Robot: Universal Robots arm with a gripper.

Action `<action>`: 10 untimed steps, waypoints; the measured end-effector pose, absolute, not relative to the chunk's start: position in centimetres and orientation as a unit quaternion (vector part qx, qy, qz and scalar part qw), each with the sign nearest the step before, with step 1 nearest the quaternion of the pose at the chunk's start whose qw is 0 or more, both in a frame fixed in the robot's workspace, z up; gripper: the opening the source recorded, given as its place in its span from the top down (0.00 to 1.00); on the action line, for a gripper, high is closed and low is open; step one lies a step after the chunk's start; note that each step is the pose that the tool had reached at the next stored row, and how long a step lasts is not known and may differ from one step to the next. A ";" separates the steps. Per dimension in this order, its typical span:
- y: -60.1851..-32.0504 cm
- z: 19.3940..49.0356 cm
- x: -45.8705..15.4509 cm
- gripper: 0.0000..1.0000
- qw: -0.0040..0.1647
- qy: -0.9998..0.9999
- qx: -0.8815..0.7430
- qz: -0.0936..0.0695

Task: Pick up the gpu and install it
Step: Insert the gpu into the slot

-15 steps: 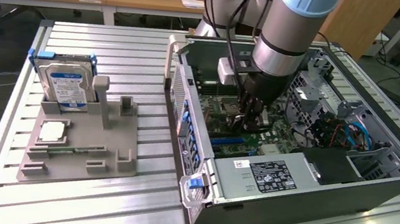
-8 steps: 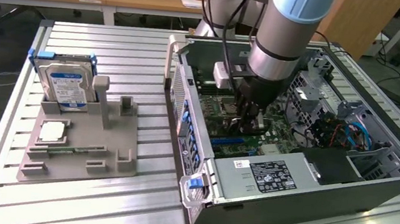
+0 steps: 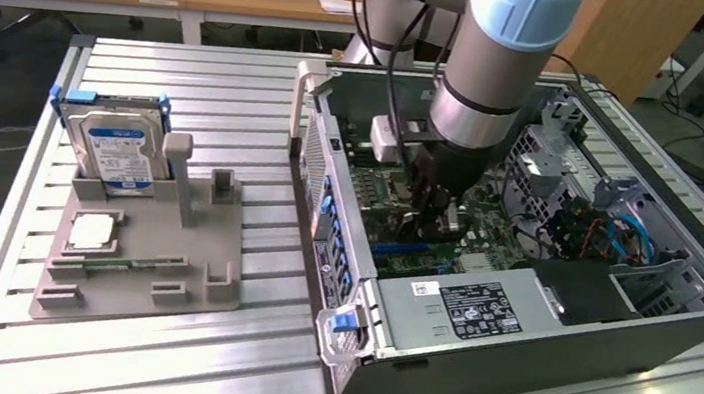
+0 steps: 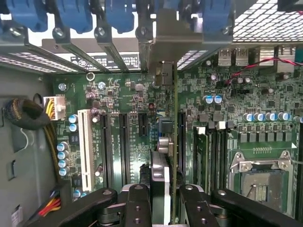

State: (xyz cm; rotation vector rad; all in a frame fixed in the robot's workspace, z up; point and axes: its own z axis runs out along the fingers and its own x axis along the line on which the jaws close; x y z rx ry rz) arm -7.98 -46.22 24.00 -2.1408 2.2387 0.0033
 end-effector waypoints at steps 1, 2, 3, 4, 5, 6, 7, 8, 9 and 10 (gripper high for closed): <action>-46.2 23.9 -8.0 0.72 0.022 0.723 -0.691 0.001; -46.2 23.7 -8.0 0.72 0.022 0.722 -0.691 0.001; -46.2 23.7 -8.0 0.72 0.022 0.723 -0.691 0.001; -46.2 23.6 -8.1 0.72 0.022 0.723 -0.691 0.001; -46.2 23.6 -8.1 0.72 0.022 0.723 -0.691 0.001; -46.2 23.6 -8.1 0.72 0.022 0.723 -0.691 0.001; -46.2 23.6 -8.2 0.72 0.022 0.723 -0.691 0.001; -46.2 23.5 -8.2 0.72 0.022 0.723 -0.691 0.001; -46.2 23.5 -8.2 0.72 0.022 0.723 -0.691 0.001; -46.2 23.5 -8.2 0.72 0.022 0.723 -0.691 0.001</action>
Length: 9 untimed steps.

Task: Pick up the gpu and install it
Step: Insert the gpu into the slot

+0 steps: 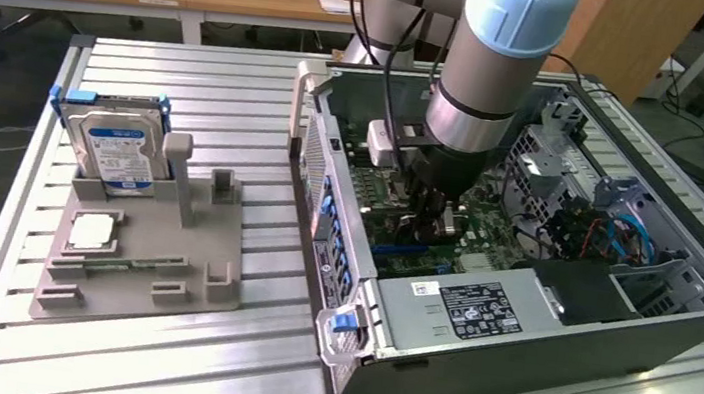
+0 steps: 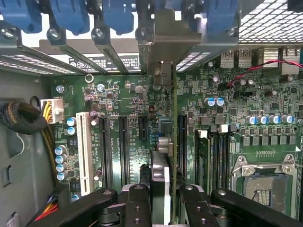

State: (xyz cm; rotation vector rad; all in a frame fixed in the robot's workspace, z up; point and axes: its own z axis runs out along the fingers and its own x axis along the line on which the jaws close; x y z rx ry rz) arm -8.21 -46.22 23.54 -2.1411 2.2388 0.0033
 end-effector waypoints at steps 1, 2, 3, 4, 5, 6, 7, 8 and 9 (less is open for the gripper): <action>-46.2 23.5 -8.2 0.72 0.022 0.723 -0.691 0.001; -46.2 23.5 -8.2 0.72 0.022 0.723 -0.691 0.001; -46.2 23.6 -8.2 0.72 0.022 0.723 -0.691 0.001; -46.2 23.6 -8.2 0.72 0.022 0.723 -0.691 0.001; -46.2 23.7 -8.2 0.72 0.022 0.723 -0.691 0.001; -46.2 23.7 -8.2 0.72 0.022 0.723 -0.691 0.001; -46.2 23.7 -8.2 0.72 0.022 0.723 -0.691 0.001; -46.2 23.7 -8.2 0.72 0.022 0.723 -0.691 0.001; -46.2 23.7 -8.2 0.72 0.022 0.723 -0.691 0.001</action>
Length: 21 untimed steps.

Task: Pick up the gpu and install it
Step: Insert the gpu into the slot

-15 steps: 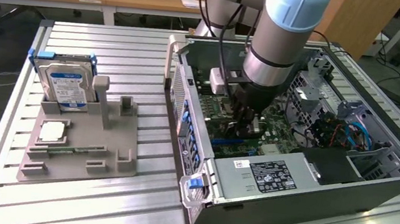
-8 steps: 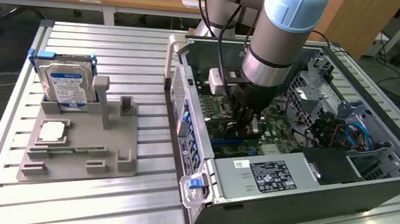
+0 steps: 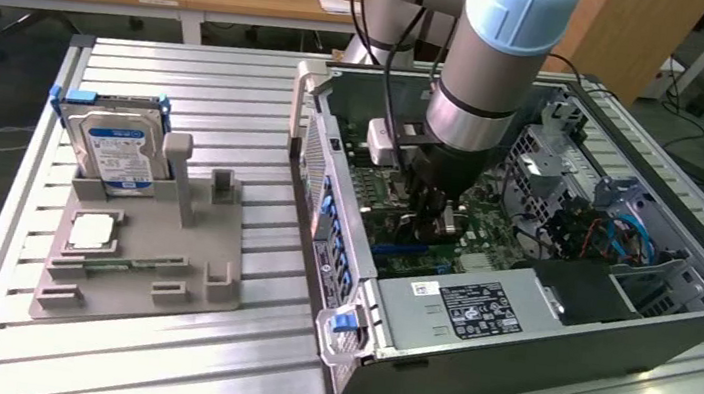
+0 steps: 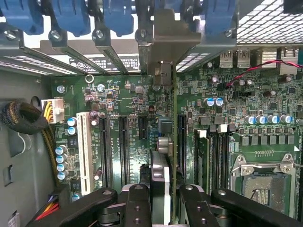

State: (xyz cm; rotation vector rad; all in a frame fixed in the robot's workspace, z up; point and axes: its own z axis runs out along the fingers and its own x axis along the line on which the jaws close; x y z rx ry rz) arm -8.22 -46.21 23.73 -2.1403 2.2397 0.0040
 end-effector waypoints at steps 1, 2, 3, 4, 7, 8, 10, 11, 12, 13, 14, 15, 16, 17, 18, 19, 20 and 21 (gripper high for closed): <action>-46.2 23.7 -8.2 0.72 0.022 0.723 -0.691 0.001; -46.2 23.7 -8.3 0.72 0.022 0.723 -0.691 0.001; -46.2 23.7 -8.3 0.72 0.022 0.723 -0.691 0.001; -46.2 23.7 -8.3 0.72 0.022 0.723 -0.691 0.001; -46.2 23.6 -8.3 0.72 0.022 0.723 -0.691 0.001; -46.2 23.5 -8.3 0.72 0.022 0.723 -0.691 0.001; -46.2 23.4 -8.3 0.72 0.022 0.723 -0.691 0.002; -46.2 23.3 -8.3 0.72 0.021 0.723 -0.691 0.002; -46.2 23.3 -8.3 0.72 0.021 0.723 -0.691 0.002; -46.2 23.3 -8.4 0.72 0.021 0.723 -0.691 0.002; -46.2 23.3 -8.4 0.72 0.021 0.723 -0.691 0.002; -46.2 23.2 -8.4 0.72 0.021 0.723 -0.691 0.002; -46.2 23.2 -8.4 0.72 0.021 0.723 -0.691 0.002; -46.2 23.1 -8.4 0.72 0.022 0.723 -0.691 0.002; -46.2 23.0 -8.4 0.72 0.022 0.723 -0.691 0.003; -46.2 22.9 -8.4 0.72 0.022 0.723 -0.691 0.003; -46.2 22.8 -8.4 0.72 0.022 0.723 -0.691 0.003; -46.2 22.7 -8.4 0.72 0.022 0.723 -0.691 0.003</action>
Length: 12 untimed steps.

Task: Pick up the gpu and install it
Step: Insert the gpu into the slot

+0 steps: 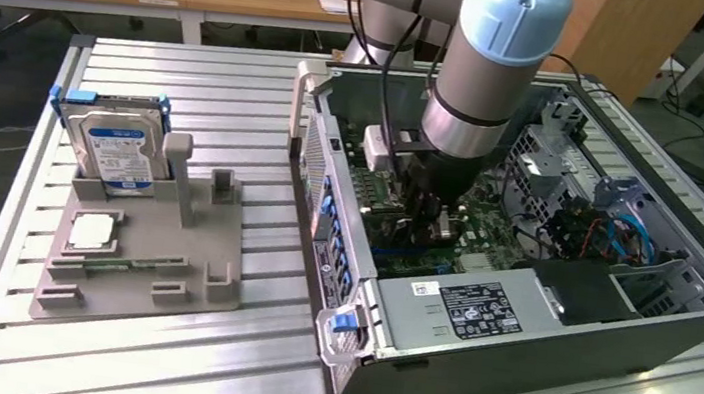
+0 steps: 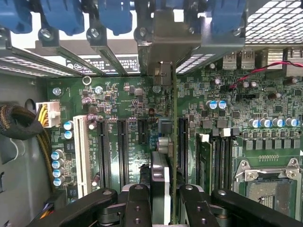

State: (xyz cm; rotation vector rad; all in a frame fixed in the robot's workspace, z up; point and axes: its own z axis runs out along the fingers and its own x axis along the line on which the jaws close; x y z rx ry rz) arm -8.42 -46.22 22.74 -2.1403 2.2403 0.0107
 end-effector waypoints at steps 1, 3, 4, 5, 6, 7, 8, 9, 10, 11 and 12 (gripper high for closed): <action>-46.2 22.7 -8.4 0.72 0.021 0.723 -0.691 0.004; -46.2 22.5 -8.4 0.72 0.023 0.723 -0.691 0.005; -46.2 22.5 -8.4 0.72 0.022 0.723 -0.691 0.005; -46.2 22.5 -8.4 0.72 0.022 0.723 -0.691 0.005; -46.2 22.5 -8.4 0.72 0.022 0.723 -0.691 0.005; -46.2 22.5 -8.4 0.72 0.021 0.723 -0.691 0.005; -46.2 22.5 -8.4 0.72 0.021 0.723 -0.691 0.005; -46.2 22.5 -8.4 0.72 0.021 0.723 -0.691 0.005; -46.2 22.5 -8.4 0.72 0.021 0.723 -0.691 0.005; -46.2 22.5 -8.4 0.72 0.021 0.723 -0.691 0.005; -46.2 22.5 -8.4 0.72 0.021 0.723 -0.691 0.005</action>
